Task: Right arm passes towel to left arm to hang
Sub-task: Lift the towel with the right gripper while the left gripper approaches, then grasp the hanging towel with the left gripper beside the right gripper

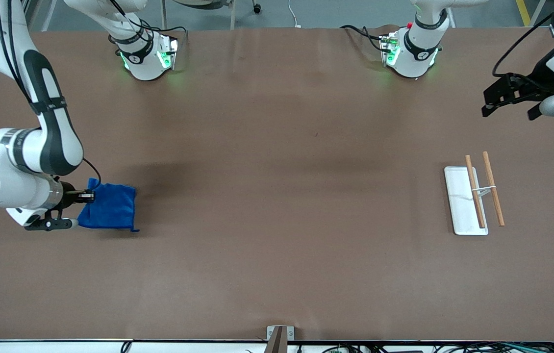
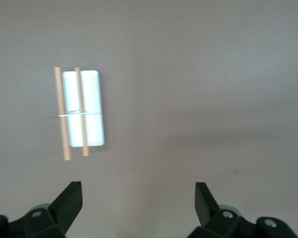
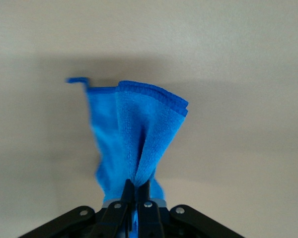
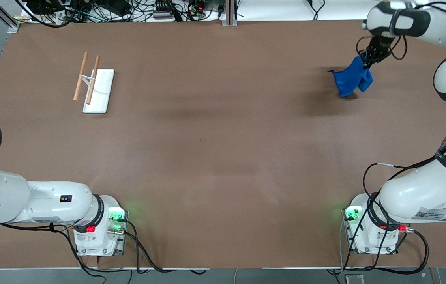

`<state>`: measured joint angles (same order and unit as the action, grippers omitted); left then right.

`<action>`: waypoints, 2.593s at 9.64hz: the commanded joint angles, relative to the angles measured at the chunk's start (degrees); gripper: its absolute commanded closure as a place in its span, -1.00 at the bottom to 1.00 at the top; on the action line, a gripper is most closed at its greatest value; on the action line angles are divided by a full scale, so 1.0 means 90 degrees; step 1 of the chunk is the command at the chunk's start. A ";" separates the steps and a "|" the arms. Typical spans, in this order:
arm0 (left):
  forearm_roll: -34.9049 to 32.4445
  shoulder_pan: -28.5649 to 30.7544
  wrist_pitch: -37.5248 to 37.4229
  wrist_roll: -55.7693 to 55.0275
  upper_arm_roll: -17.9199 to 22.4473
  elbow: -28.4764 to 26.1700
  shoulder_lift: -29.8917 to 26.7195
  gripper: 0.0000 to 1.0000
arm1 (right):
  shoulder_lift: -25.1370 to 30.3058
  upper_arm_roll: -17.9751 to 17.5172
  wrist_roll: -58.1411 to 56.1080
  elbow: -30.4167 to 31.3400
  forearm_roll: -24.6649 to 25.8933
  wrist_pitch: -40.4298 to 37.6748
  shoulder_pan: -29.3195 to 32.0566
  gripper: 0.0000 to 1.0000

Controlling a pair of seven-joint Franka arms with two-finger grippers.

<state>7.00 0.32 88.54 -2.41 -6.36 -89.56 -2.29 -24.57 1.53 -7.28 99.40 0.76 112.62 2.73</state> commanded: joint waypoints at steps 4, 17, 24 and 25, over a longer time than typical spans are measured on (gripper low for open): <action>0.3324 -0.0045 0.1323 0.0140 -0.0085 -0.0205 0.1891 -1.00 | 0.0542 -0.1097 0.0458 -0.0361 -0.1337 -0.0619 -0.0030 1.00; 1.0570 -0.0270 0.1325 0.3383 -0.1656 -0.0956 0.5011 -1.00 | 0.0269 -0.4632 0.0497 -0.0351 -0.7796 0.3148 -0.0205 1.00; 1.0560 0.0188 0.0427 0.2916 -0.1745 -0.1182 0.4942 -0.76 | 0.0240 -0.4936 0.0448 -0.0381 -0.8073 0.3639 -0.0265 1.00; 1.0522 0.0286 0.0204 0.2846 -0.1745 -0.1172 0.4942 -0.67 | 0.0239 -0.4936 0.0438 -0.0371 -0.8073 0.3639 -0.0265 1.00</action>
<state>101.57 1.51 91.33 23.62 -21.68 -99.13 41.69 -22.58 -42.34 -2.69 95.84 -70.26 144.95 -0.01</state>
